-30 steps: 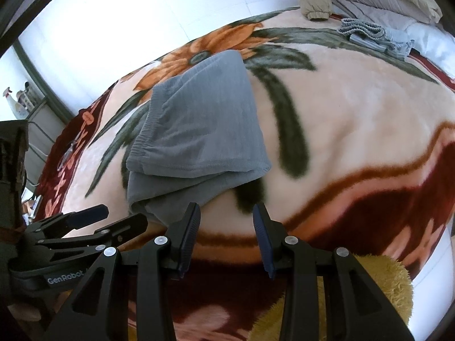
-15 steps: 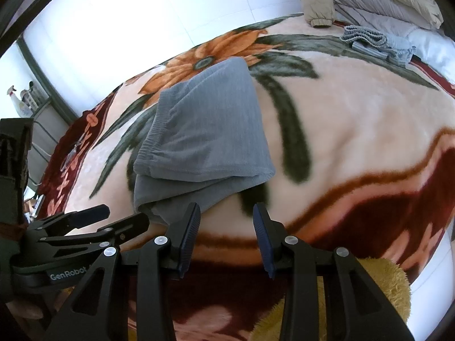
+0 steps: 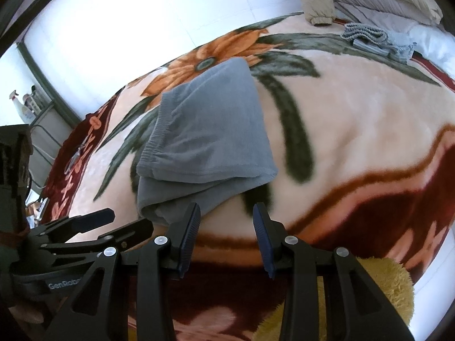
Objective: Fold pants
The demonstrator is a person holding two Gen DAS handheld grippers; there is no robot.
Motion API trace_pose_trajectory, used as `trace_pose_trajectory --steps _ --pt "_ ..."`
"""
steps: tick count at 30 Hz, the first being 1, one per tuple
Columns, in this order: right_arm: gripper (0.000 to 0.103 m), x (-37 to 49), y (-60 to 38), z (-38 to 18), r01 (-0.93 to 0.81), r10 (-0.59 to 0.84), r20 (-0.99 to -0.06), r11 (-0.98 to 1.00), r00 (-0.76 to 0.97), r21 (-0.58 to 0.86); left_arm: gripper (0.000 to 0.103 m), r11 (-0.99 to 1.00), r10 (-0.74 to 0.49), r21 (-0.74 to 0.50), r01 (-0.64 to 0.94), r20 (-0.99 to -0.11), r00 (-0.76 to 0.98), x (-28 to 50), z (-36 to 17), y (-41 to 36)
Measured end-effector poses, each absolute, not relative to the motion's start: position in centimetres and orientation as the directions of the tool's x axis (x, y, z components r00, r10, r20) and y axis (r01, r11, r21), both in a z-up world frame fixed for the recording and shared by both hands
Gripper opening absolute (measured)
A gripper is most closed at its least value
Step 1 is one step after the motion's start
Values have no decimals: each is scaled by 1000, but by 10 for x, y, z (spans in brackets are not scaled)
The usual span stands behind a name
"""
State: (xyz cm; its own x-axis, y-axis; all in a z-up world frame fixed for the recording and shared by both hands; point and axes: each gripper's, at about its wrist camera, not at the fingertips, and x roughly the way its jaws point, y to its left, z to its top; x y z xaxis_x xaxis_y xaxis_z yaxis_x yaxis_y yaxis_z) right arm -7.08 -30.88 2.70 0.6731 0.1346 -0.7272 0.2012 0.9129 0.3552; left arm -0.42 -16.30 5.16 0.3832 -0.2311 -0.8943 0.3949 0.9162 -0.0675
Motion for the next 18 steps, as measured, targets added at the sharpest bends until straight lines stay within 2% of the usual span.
trace_pose_trajectory --steps 11,18 --pt "39 -70 -309 26 200 137 -732 914 668 354 82 919 -236 -78 387 -894 380 -1 53 -160" --pt "39 -70 -308 25 203 134 -733 914 667 352 82 922 -191 -26 385 -899 395 -3 51 -162"
